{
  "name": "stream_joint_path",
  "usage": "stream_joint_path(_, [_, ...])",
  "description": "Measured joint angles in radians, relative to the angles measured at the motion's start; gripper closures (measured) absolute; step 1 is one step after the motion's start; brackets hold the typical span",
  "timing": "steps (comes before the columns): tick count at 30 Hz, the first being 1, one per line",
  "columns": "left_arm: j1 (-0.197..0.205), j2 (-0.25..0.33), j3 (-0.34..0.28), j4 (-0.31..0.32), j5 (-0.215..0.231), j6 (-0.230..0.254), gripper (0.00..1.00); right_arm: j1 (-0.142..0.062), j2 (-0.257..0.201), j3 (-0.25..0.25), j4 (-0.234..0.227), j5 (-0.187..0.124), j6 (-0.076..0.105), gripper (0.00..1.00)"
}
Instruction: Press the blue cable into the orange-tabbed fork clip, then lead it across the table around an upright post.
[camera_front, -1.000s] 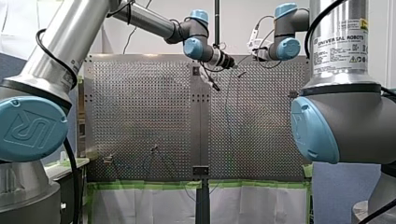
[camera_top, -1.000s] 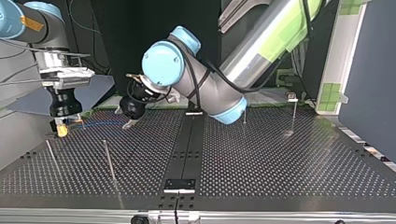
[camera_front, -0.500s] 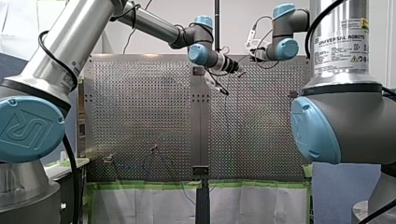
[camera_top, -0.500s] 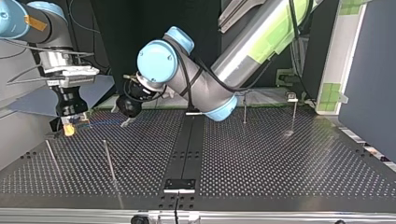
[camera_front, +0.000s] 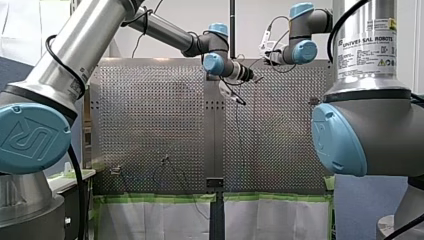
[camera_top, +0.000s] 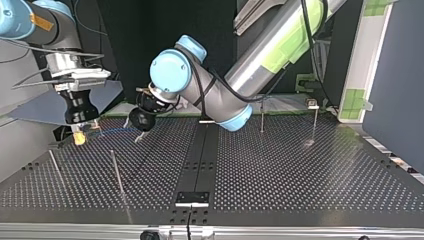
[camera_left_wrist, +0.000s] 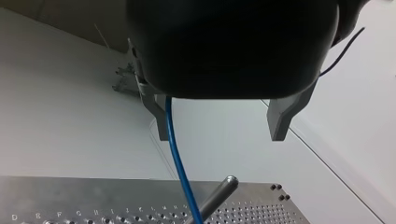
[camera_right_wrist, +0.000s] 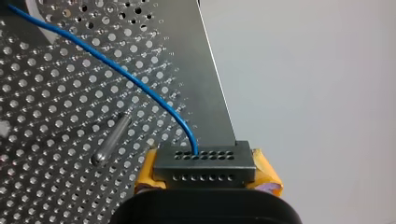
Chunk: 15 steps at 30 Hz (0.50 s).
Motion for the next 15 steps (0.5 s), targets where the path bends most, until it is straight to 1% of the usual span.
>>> stream_joint_path(5, [0.000, -0.004, 0.000, 0.018, 0.001, -0.014, 0.00, 0.003, -0.001, 0.000, 0.000, 0.000, 0.000, 1.00])
stream_joint_path(10, [-0.003, -0.034, 0.001, 0.026, 0.013, -0.025, 0.00, 0.004, -0.001, 0.000, -0.001, 0.000, 0.001, 1.00])
stream_joint_path(15, [0.000, -0.048, 0.003, 0.031, 0.017, -0.027, 0.00, 0.005, -0.001, 0.000, 0.000, 0.000, 0.000, 1.00])
